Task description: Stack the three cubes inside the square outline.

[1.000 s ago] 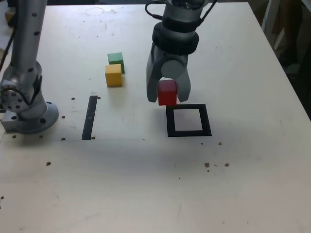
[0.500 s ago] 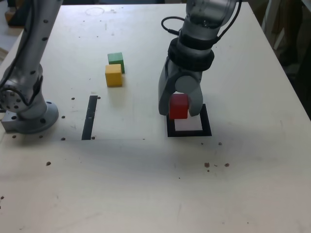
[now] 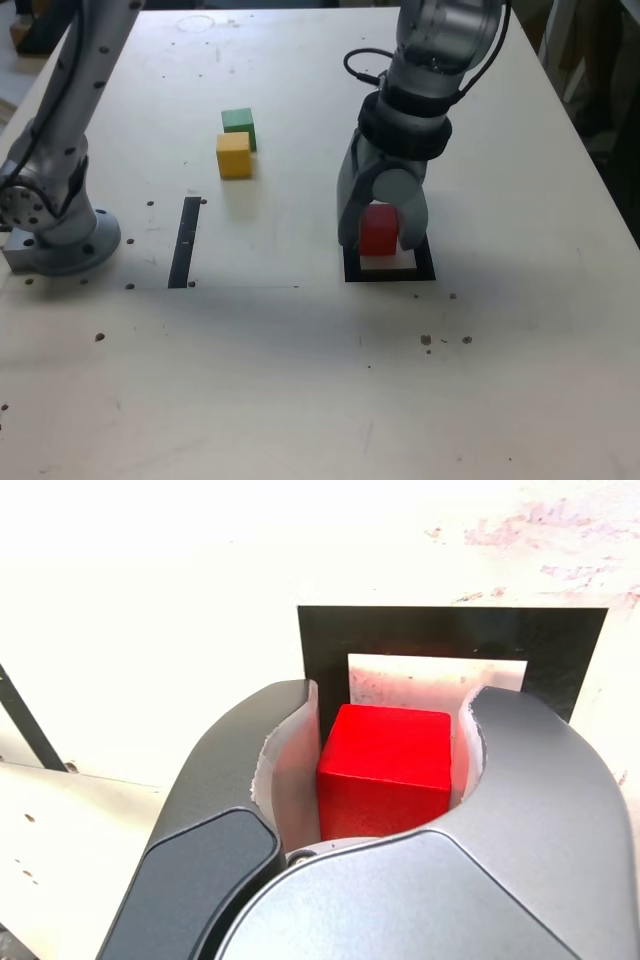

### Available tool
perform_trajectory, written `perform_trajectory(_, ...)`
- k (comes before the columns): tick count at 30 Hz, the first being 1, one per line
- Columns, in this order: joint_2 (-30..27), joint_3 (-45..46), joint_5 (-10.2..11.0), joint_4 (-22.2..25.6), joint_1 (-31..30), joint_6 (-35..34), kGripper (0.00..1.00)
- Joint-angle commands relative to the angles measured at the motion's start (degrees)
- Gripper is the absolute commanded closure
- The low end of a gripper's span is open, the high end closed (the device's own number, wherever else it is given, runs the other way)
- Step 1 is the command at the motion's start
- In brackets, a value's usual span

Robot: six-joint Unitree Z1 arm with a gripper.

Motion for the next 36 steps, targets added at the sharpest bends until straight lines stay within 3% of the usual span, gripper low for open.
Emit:
perform_trajectory(1,0.40,-0.21,-0.10,-0.18,-0.14,0.20,0.58)
perform_trajectory(6,0.53,-0.11,-0.13,-0.60,-0.14,1.02,0.12)
perform_trajectory(8,0.51,-0.08,-0.16,-0.74,-0.14,1.14,0.02)
perform_trajectory(19,-2.37,1.22,0.23,-0.57,-0.14,1.13,0.01)
perform_trajectory(31,-13.48,7.94,4.71,3.53,2.42,1.62,0.01)
perform_trajectory(36,-17.30,11.83,5.60,3.82,4.64,3.68,0.01)
